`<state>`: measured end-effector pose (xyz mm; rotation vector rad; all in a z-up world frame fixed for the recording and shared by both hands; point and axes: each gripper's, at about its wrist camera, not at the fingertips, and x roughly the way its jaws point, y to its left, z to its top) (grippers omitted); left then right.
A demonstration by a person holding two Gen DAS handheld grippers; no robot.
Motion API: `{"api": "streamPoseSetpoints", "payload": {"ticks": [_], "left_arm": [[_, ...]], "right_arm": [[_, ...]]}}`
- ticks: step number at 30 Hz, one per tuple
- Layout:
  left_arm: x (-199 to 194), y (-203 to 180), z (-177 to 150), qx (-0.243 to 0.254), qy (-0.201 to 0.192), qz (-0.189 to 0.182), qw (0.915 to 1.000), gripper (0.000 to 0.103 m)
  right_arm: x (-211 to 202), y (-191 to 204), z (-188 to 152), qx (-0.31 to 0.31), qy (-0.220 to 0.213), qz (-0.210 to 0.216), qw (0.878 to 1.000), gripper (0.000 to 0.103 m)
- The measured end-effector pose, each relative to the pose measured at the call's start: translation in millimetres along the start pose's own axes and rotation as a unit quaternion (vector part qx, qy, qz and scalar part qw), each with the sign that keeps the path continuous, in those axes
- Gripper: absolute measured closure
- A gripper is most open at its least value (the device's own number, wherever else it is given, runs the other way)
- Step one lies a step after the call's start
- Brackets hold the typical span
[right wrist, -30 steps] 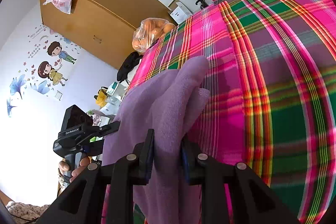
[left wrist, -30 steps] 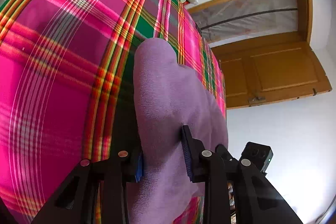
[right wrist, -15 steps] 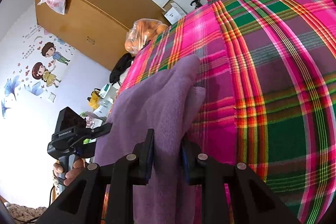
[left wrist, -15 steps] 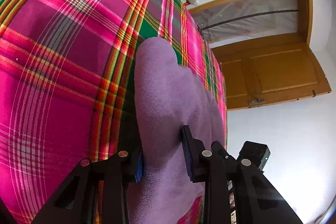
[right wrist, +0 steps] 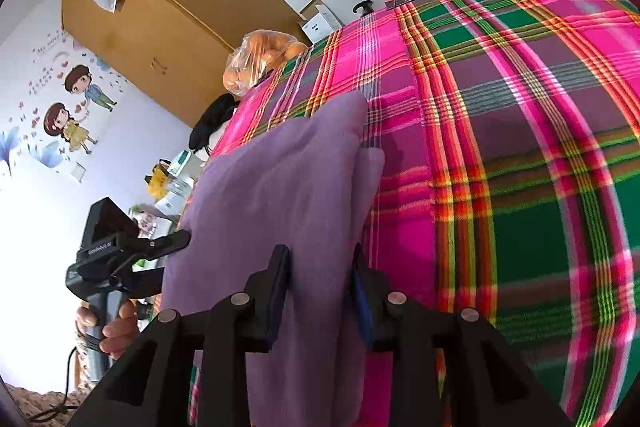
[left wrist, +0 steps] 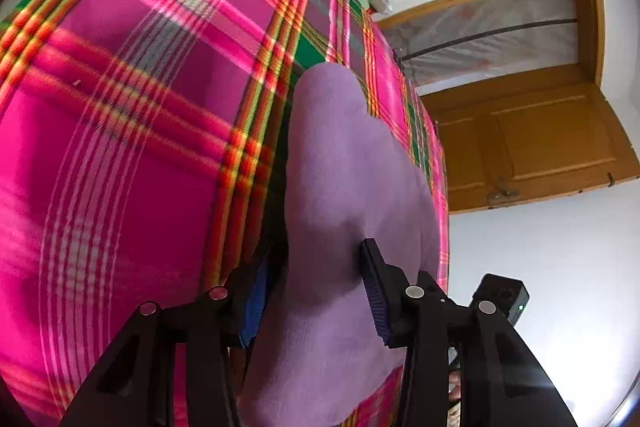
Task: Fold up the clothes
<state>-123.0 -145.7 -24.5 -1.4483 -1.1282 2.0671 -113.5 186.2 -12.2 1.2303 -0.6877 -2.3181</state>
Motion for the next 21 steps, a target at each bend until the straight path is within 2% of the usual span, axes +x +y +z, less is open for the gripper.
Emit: {"api": "streamPoseSetpoints", "payload": {"ticks": [14, 21], "left_arm": [[-33, 18, -59, -0.008, -0.013, 0.01, 0.9998, 0.056], [-45, 21, -85, 0.005, -0.007, 0.028, 0.9996, 0.058]], "right_arm": [[-33, 9, -47, -0.028, -0.017, -0.048, 0.998, 0.07], [-49, 11, -67, -0.024, -0.017, -0.062, 0.998, 0.07]]}}
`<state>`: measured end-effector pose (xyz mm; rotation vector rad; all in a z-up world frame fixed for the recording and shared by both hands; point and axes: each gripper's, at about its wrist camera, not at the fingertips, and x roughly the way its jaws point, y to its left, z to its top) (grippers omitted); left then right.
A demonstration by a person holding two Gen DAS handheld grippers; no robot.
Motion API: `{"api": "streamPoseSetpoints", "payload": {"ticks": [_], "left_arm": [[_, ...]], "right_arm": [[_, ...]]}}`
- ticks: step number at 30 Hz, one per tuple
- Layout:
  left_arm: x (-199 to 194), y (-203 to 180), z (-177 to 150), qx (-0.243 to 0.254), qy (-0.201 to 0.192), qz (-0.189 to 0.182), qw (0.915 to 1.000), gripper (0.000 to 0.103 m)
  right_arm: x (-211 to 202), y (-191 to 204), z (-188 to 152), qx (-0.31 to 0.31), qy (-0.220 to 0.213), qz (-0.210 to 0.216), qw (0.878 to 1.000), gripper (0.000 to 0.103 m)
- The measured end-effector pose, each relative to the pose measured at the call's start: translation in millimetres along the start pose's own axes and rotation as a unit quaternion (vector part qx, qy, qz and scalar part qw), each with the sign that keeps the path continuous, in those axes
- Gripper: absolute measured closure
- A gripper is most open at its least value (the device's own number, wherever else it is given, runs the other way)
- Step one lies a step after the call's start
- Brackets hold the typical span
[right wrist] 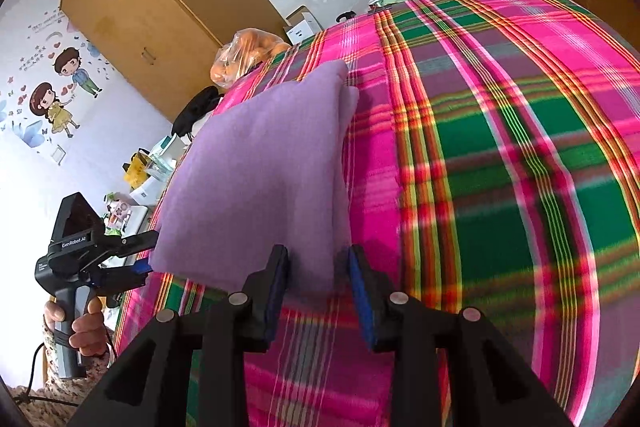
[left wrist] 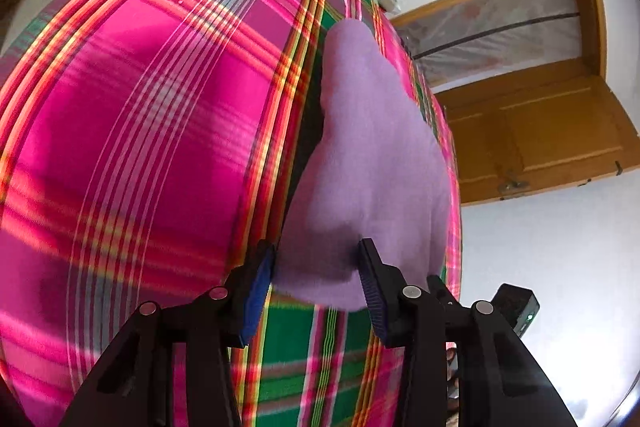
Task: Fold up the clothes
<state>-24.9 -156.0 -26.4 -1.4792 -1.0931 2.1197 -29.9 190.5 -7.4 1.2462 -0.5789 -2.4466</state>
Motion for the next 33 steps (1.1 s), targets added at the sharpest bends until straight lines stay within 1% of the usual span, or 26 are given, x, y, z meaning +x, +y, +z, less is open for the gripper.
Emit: {"api": "streamPoseSetpoints", "payload": {"ticks": [3, 5, 8, 11, 15, 18, 23, 26, 29, 31, 33], "left_arm": [[-3, 0, -6, 0.004, 0.005, 0.0, 1.0, 0.058], [1, -6, -5, 0.005, 0.009, 0.004, 0.9999, 0.058], [-1, -6, -15, 0.008, 0.01, 0.008, 0.9999, 0.058], [-2, -15, -24, 0.017, -0.001, 0.027, 0.9995, 0.058], [3, -30, -37, 0.05, -0.012, 0.058, 0.997, 0.058], [10, -44, -44, 0.08, -0.028, 0.09, 0.9924, 0.058], [12, -50, -59, 0.106, -0.053, 0.12, 0.9857, 0.058], [13, -52, -66, 0.123, -0.068, 0.138, 0.9803, 0.058], [20, -60, -67, 0.153, -0.081, 0.166, 0.9709, 0.058], [25, -65, -71, 0.171, -0.09, 0.185, 0.9634, 0.058], [30, -70, -74, 0.188, -0.1, 0.205, 0.9553, 0.058]], "right_arm": [[-4, 3, -9, -0.001, 0.011, -0.002, 1.0, 0.071], [-5, 10, -16, -0.016, 0.021, -0.009, 1.0, 0.071], [-8, 20, -24, -0.032, 0.028, -0.018, 0.999, 0.071], [-7, 30, -32, -0.043, 0.032, -0.026, 0.998, 0.071], [-5, 45, -41, -0.064, 0.03, -0.041, 0.997, 0.071], [-4, 53, -44, -0.074, 0.023, -0.061, 0.995, 0.071], [-5, 57, -49, -0.079, 0.011, -0.077, 0.994, 0.07], [-4, 62, -52, -0.092, 0.002, -0.09, 0.992, 0.07], [-2, 71, -57, -0.117, -0.005, -0.114, 0.987, 0.07], [1, 79, -60, -0.138, -0.004, -0.134, 0.981, 0.067], [5, 86, -63, -0.157, -0.001, -0.152, 0.976, 0.062]]}}
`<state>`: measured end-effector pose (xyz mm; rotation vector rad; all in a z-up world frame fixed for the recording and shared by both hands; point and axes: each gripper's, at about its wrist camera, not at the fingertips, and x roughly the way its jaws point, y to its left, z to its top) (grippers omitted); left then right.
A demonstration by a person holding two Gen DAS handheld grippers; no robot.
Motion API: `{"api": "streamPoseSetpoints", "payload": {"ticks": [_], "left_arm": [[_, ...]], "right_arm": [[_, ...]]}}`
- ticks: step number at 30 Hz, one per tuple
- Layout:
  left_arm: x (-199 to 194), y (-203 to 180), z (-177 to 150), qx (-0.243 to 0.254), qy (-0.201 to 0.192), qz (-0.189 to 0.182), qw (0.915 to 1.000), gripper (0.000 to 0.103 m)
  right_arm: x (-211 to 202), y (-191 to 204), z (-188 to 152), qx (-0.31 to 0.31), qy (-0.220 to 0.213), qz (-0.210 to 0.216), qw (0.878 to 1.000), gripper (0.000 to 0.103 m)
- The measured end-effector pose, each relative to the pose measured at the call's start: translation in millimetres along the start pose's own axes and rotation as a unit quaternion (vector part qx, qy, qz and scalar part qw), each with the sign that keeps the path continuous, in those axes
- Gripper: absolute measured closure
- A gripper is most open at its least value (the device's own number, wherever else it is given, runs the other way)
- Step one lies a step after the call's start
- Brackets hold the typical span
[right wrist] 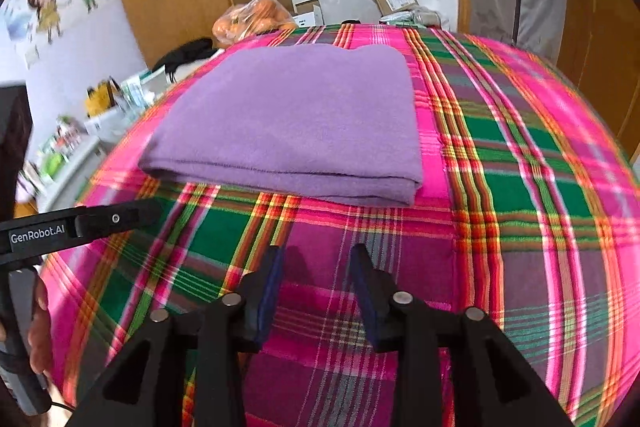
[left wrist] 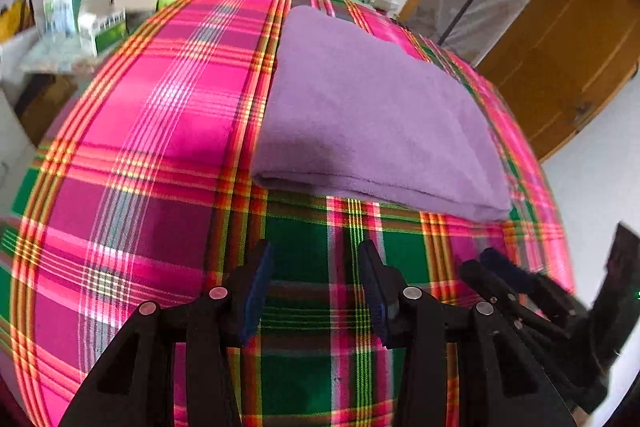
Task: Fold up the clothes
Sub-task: 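Lift both grippers away from the folded purple bundle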
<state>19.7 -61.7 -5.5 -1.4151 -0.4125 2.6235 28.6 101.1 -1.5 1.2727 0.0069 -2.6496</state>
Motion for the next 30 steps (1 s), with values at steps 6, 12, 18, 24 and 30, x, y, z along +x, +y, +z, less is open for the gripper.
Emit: {"api": "streamPoseSetpoints", "payload": {"ticks": [6, 12, 18, 24, 30], "left_arm": [[6, -13, 1, 0.016, -0.021, 0.037, 0.999, 0.058], [13, -23, 2, 0.054, -0.037, 0.077, 0.9948, 0.058], [21, -30, 6, 0.073, -0.049, 0.099, 0.9912, 0.058], [23, -32, 6, 0.083, -0.058, 0.108, 0.989, 0.058], [29, -37, 11, 0.091, -0.053, 0.1, 0.9893, 0.039]], "right_arm": [[1, 12, -2, -0.029, 0.002, -0.064, 0.998, 0.046], [5, -1, 0, -0.003, 0.009, -0.056, 0.998, 0.033], [10, -2, 2, -0.004, 0.011, -0.054, 0.998, 0.03], [15, -3, 5, -0.004, 0.013, -0.054, 0.998, 0.026], [20, -4, 9, -0.007, 0.015, -0.053, 0.998, 0.021]]}}
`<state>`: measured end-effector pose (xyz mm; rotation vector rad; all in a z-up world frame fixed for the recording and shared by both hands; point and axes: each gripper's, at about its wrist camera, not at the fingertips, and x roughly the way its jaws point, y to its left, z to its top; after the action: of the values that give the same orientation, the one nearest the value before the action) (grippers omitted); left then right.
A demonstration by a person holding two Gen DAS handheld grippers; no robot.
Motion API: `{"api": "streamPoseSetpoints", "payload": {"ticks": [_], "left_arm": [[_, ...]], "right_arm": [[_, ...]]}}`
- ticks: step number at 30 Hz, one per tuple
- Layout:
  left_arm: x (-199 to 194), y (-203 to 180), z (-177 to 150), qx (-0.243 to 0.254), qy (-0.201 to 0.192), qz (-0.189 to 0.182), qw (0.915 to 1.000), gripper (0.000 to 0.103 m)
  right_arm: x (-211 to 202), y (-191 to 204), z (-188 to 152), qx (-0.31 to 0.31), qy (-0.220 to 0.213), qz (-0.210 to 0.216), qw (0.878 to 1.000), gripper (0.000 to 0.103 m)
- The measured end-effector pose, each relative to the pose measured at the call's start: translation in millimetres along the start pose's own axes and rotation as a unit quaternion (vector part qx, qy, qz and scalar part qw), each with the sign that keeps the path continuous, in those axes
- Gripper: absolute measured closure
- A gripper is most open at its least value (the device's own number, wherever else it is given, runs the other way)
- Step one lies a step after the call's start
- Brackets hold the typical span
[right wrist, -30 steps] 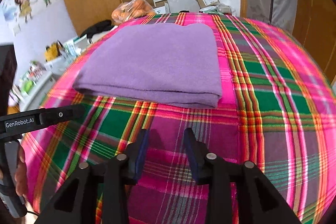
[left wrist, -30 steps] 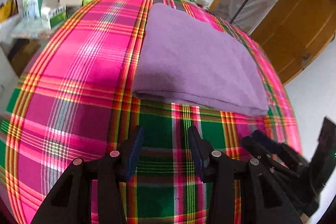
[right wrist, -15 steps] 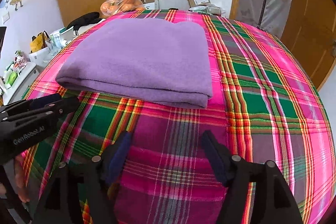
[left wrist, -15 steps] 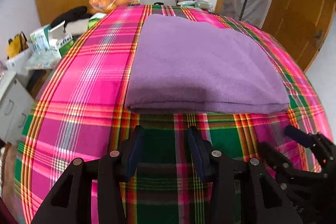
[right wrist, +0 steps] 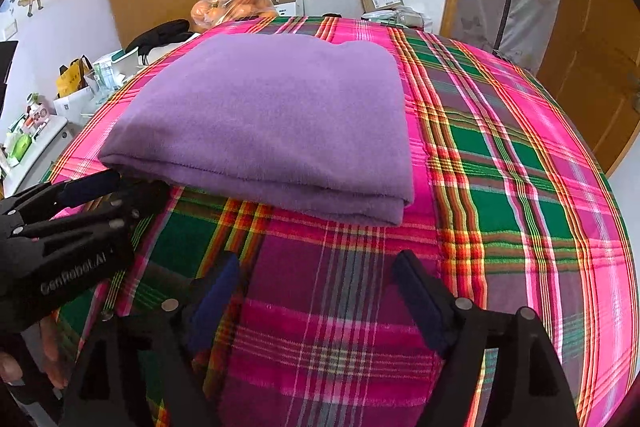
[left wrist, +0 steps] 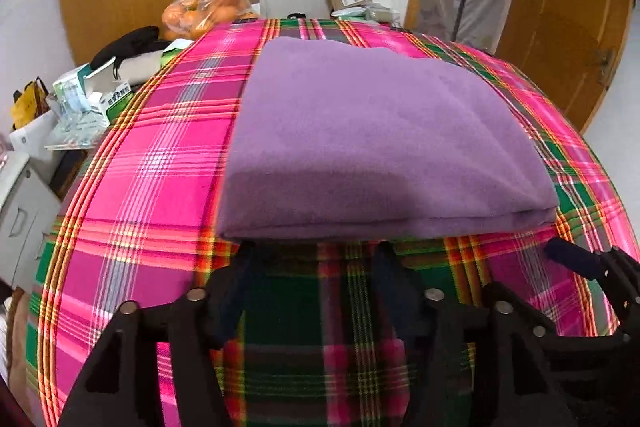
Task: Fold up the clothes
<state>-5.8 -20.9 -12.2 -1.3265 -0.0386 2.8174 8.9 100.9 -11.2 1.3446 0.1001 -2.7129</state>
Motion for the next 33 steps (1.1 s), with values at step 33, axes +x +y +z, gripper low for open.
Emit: {"api": "streamPoseSetpoints", "payload": {"ticks": [33], "left_arm": [[7, -12, 4, -0.013, 0.004, 0.019, 0.9997, 0.026]], "right_arm": [[6, -15, 3, 0.016, 0.001, -0.012, 1.0, 0.015]]}}
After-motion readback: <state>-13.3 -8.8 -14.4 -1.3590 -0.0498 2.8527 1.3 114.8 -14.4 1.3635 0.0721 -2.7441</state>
